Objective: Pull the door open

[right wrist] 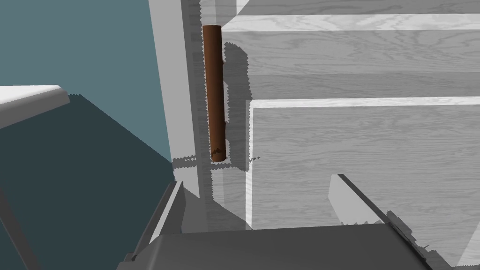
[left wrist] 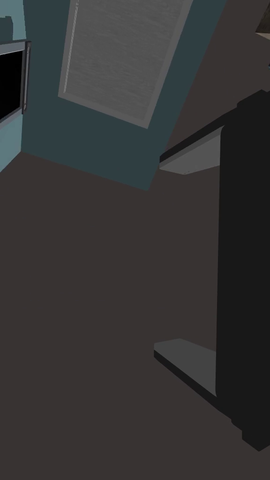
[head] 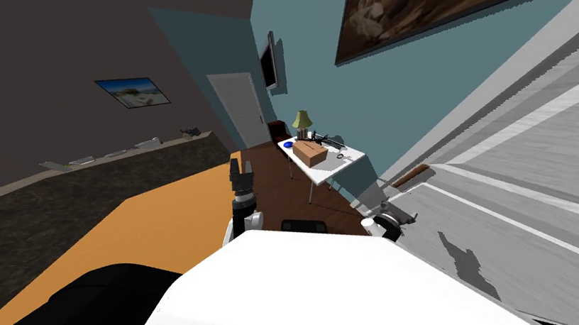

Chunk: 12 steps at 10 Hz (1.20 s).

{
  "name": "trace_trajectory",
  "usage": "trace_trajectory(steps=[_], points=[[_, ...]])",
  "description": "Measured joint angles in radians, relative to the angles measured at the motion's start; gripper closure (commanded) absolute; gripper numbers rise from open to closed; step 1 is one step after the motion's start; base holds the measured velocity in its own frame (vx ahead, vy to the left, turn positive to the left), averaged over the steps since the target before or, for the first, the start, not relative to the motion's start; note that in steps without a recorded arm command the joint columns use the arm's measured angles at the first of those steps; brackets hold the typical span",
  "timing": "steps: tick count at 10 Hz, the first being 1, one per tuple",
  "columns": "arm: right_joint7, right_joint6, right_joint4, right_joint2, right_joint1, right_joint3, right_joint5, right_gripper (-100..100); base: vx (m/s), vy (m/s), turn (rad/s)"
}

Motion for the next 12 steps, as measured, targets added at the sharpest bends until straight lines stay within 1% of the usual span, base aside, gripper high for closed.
trace_trajectory(steps=[2,4,6,8,12], points=[[-0.035,-0.011,0.052,-0.013,-0.020,-0.032,0.034,-100,0.012,0.013,0.073],[-0.051,0.000,0.046,-0.011,-0.012,-0.067,0.063,-100,0.091,-0.078,0.055],[-0.067,0.007,0.054,-0.014,-0.013,-0.096,0.087,-100,0.141,-0.157,0.032],[-0.080,0.009,0.067,-0.019,-0.017,-0.115,0.104,-100,0.138,-0.174,0.019],[-0.094,0.010,0.080,-0.022,-0.021,-0.136,0.123,-100,0.141,-0.173,0.001]])
